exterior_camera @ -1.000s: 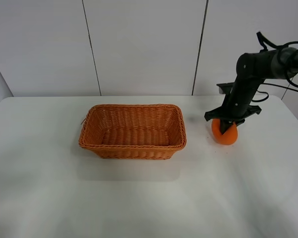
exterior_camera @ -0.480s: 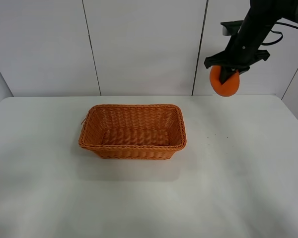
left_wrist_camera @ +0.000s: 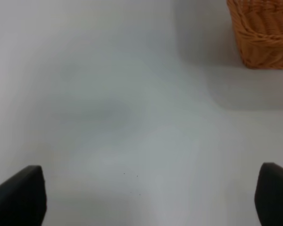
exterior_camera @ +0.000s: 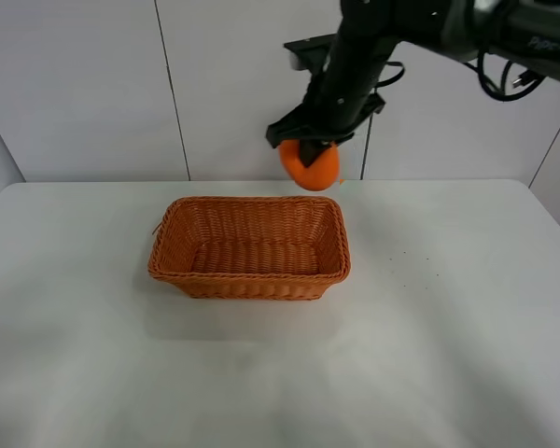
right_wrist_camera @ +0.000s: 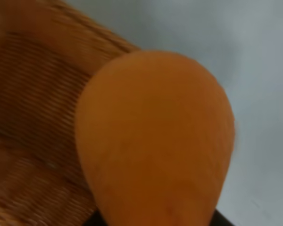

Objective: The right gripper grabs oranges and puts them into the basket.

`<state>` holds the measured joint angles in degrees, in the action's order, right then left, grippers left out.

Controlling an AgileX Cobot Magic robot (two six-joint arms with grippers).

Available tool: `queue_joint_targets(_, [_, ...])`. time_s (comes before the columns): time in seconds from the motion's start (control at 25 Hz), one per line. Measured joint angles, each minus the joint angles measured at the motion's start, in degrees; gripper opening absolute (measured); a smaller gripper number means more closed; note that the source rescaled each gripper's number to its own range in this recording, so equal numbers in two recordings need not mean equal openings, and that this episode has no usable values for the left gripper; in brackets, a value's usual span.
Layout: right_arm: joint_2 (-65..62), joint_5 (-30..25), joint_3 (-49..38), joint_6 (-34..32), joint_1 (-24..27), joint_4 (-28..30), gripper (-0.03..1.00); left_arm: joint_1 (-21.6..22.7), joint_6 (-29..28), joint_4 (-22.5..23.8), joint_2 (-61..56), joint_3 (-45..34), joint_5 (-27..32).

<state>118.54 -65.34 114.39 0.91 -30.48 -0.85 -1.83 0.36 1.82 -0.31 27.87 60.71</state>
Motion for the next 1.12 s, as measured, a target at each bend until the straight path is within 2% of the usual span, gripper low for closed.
queue_joint_targets(0.24, [6.4,9.4,0.0,-0.9,-6.1,0.0,0.00,0.0,0.0,0.0,0.0,0.0,0.0])
queue_joint_targets(0.52, [15.3,11.8,0.0,-0.9,-6.9,-0.2,0.01,0.0,0.0,0.0,0.0,0.0,0.0])
queue_joint_targets(0.56, [15.9,11.8,0.0,-0.9,-6.9,-0.3,0.06,0.0,0.0,0.0,0.0,0.0,0.0])
queue_joint_targets(0.6, [16.2,11.8,0.0,-0.9,-6.9,-0.4,0.15,0.0,0.0,0.0,0.0,0.0,0.0])
queue_joint_targets(0.76, [16.2,11.8,0.0,-0.9,-6.9,-0.4,0.77,0.0,0.0,0.0,0.0,0.0,0.0])
queue_joint_targets(0.8, [16.1,11.6,0.0,-0.9,-6.9,-0.4,0.87,0.0,0.0,0.0,0.0,0.0,0.0])
queue_joint_targets(0.92, [15.7,8.9,1.1,-0.4,-6.9,-0.4,0.97,0.0,0.0,0.0,0.0,0.0,0.0])
queue_joint_targets(1.12, [15.6,-0.3,11.5,-0.3,-6.9,-0.4,1.00,0.0,0.0,0.0,0.0,0.0,0.0])
